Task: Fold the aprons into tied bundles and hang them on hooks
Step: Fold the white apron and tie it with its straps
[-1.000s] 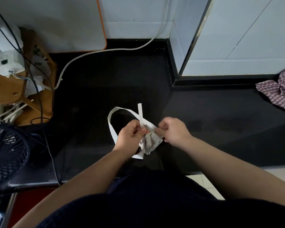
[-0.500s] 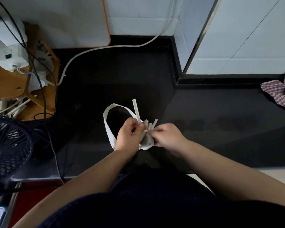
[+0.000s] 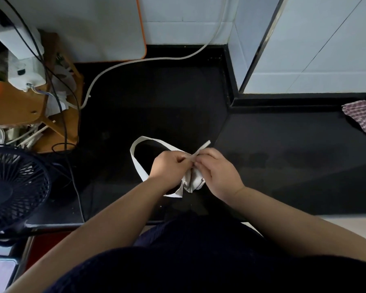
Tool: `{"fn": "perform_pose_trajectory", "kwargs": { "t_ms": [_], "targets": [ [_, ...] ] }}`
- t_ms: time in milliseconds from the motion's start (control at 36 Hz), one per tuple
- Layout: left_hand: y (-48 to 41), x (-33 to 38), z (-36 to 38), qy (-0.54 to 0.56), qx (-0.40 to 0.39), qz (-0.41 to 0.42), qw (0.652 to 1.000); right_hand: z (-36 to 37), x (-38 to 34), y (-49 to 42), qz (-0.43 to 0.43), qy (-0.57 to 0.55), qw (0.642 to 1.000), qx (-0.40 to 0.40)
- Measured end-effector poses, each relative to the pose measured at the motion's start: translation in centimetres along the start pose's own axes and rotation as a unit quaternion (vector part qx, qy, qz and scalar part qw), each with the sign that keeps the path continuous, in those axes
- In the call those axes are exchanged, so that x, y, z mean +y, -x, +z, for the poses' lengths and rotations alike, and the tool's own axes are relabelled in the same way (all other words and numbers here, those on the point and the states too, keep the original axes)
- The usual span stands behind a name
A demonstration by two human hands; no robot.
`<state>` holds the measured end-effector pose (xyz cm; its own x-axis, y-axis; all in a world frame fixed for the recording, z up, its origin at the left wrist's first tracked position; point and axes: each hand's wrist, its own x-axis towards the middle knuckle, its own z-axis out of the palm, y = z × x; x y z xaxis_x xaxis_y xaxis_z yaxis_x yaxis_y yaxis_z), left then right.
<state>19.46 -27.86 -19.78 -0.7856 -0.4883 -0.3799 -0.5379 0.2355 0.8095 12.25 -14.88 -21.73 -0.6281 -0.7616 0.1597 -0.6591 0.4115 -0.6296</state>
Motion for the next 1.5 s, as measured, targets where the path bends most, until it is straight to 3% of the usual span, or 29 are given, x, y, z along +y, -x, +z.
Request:
{"fn": "perform_pose_trajectory", "kwargs": {
  "t_ms": [83, 194, 306, 417, 472, 528, 583, 667, 806, 917, 1111, 1333, 1500],
  "targets": [
    [0.0, 0.3, -0.6, -0.102, -0.062, 0.041, 0.992, -0.6, 0.3, -0.3, 0.021, 0.001, 0.997, -0.071],
    [0.1, -0.1, -1.3, -0.128, -0.11, 0.071, 0.983, -1.3, -0.2, -1.0, 0.085, -0.099, 0.983, -0.126],
    [0.5, -0.5, -0.8, -0.093, -0.041, 0.089, 0.991, -1.2, -0.1, -1.7, 0.185, -0.161, 0.962, -0.122],
    [1.2, -0.7, 0.4, -0.085, 0.055, 0.115, 0.988, -1.0, -0.5, -2.3, 0.322, -0.302, 0.893, -0.084],
    [1.3, -0.7, 0.8, -0.101, 0.066, 0.134, 0.984, -1.3, -0.7, -2.1, 0.282, -0.239, 0.925, -0.091],
    [1.3, -0.7, 0.9, -0.102, 0.071, 0.144, 0.982, -1.7, -0.7, -1.8, 0.148, -0.055, 0.977, -0.143],
    [1.3, -0.8, 1.1, -0.094, 0.073, 0.15, 0.982, -1.9, -0.5, -1.6, 0.043, 0.078, 0.975, -0.206],
    [1.3, -0.8, 1.0, -0.077, 0.072, 0.132, 0.986, -2.2, -0.4, -1.7, 0.02, 0.087, 0.967, -0.237],
    [1.0, -0.8, 1.0, -0.054, 0.075, 0.107, 0.99, -2.0, -0.3, -1.5, 0.08, -0.026, 0.987, -0.137],
    [1.1, -1.1, 1.3, -0.055, 0.091, 0.101, 0.989, -2.4, -0.6, -2.4, 0.181, -0.098, 0.955, -0.215],
    [1.3, -1.1, 1.9, -0.039, 0.092, 0.103, 0.99, -4.4, -0.8, -4.7, 0.233, -0.113, 0.9, -0.351],
    [1.2, -2.5, 1.9, -0.133, 0.13, 0.24, 0.953, -3.4, -0.7, -4.2, 0.366, -0.291, 0.823, -0.323],
    [0.6, -2.6, 1.6, -0.184, 0.164, 0.285, 0.927, -3.1, -1.1, -4.0, 0.375, -0.326, 0.822, -0.278]
  ]
}}
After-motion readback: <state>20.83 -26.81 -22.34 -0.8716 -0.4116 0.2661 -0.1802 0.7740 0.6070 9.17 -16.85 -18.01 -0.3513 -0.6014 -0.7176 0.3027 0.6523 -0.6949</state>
